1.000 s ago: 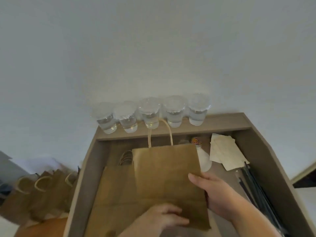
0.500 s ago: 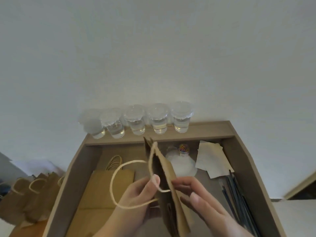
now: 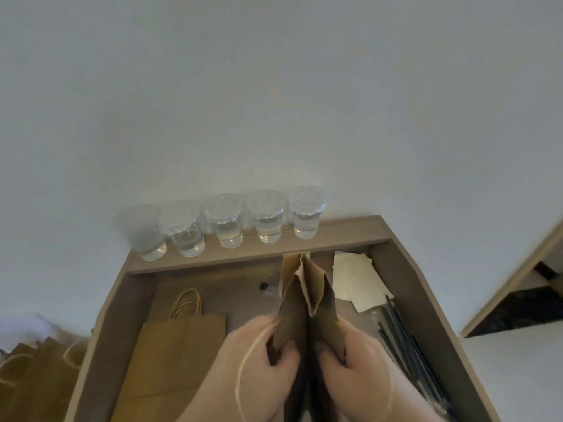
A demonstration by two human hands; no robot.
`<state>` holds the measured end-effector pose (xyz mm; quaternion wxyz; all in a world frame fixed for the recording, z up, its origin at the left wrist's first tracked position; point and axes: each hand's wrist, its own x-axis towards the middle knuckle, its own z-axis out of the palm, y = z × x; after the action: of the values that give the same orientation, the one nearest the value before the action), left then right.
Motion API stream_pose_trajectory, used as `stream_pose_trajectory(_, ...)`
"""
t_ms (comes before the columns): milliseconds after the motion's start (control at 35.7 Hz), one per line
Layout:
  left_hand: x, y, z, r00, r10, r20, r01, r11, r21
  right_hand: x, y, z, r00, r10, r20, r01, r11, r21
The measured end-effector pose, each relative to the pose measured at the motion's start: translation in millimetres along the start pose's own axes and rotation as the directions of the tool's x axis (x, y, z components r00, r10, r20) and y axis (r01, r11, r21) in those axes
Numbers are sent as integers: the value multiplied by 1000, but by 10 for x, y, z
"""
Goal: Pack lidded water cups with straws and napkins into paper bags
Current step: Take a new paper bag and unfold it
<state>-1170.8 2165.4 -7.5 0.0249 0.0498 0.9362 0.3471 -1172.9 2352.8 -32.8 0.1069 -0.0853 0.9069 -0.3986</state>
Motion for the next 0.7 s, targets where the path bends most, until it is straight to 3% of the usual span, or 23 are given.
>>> stream_pose_trajectory(56, 20, -164, -73, 998, -46, 39, 48, 998, -45, 40, -23, -49, 999, 33, -28, -33, 999, -13)
stream_pose_trajectory(112, 22, -315, -165, 990, -103, 92, 106, 994, -26, 82, 25, -131, 985, 169, -28, -170, 985, -40)
stream_pose_trajectory(308, 92, -868, -691, 968, -222, 113, 236, 964, -124, -28, 149, -346, 895, 444, -33, -445, 892, -82)
stream_pose_trajectory(392, 123, -1056, -829, 961, -211, 181, 235, 964, -125, -113, 95, -293, 877, 458, -143, -477, 863, -164)
stream_pose_trajectory(476, 128, -1107, -878, 966, -184, 179, 206, 973, -109, -169, -115, -145, 885, 435, -164, -463, 860, -216)
stream_pose_trajectory(532, 83, -1023, -858, 974, -90, 206, 104, 993, -59, -191, -295, 0, 910, 404, -91, -414, 880, -231)
stream_pose_trajectory(617, -37, -820, -735, 934, 57, 352, 17, 979, -202, -181, -510, 208, 934, 353, 52, -338, 921, -192)
stream_pose_trajectory(701, -60, -731, -631, 943, 103, 317, -14, 962, -272, -104, -610, 260, 919, 359, 165, -357, 933, -42)
